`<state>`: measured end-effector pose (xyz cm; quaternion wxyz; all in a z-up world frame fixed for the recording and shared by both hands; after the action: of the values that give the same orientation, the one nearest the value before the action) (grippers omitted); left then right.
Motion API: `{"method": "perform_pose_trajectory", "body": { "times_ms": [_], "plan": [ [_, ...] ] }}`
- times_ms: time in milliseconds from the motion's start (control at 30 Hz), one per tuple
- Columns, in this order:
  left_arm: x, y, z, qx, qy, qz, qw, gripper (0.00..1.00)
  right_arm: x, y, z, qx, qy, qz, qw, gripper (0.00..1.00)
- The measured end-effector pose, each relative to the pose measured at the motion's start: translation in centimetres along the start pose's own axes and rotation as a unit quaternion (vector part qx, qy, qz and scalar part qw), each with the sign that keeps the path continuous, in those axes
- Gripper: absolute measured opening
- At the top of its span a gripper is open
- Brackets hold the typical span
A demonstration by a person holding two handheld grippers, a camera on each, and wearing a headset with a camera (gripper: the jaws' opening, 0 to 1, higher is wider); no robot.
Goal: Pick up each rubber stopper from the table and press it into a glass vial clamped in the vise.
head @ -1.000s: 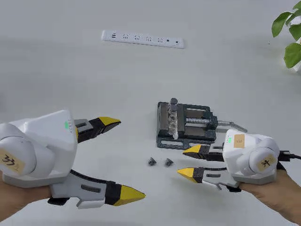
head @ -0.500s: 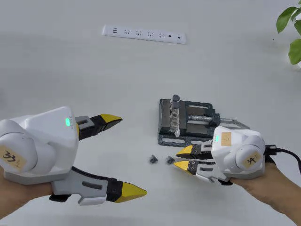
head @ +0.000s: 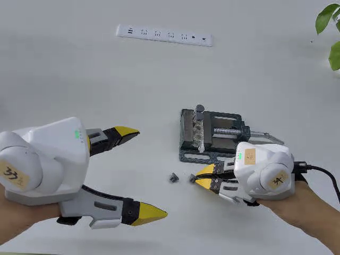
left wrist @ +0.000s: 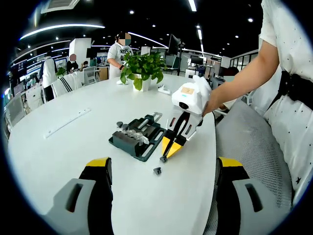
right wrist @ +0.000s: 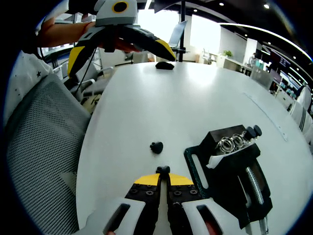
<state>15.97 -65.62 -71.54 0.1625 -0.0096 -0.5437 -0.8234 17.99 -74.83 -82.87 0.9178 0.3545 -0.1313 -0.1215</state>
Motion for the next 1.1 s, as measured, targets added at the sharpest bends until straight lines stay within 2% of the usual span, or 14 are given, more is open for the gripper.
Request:
{"method": "perform_pose_trajectory", "body": {
  "times_ms": [833,1000,1100],
  "plan": [
    [0.1,0.4,-0.5,0.002,-0.005,-0.002,1.0,0.86,0.0,0.0,0.3,0.005,-0.012,-0.014,0.9998,0.0],
    [0.1,0.6,-0.7,0.005,-0.004,-0.004,1.0,0.86,0.1,0.2,0.9,0.011,-0.018,-0.023,0.9995,0.0],
    [0.0,0.8,-0.8,0.006,-0.001,-0.006,1.0,0.85,0.3,0.9,1.8,0.025,-0.028,-0.034,0.9987,0.0]
  ]
}}
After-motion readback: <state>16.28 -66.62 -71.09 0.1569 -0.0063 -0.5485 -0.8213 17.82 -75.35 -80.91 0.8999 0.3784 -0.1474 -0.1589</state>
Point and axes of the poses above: the centre of the closed fingertips' face, and the gripper's own axes: z roughly backward along the fingers, x roughly to its right, y roughly out of its top, the point moved 1 cm from there along z, roughly backward along the fingers, and after that the axes turned 11 degrees about -y, right-handed, at the moved point
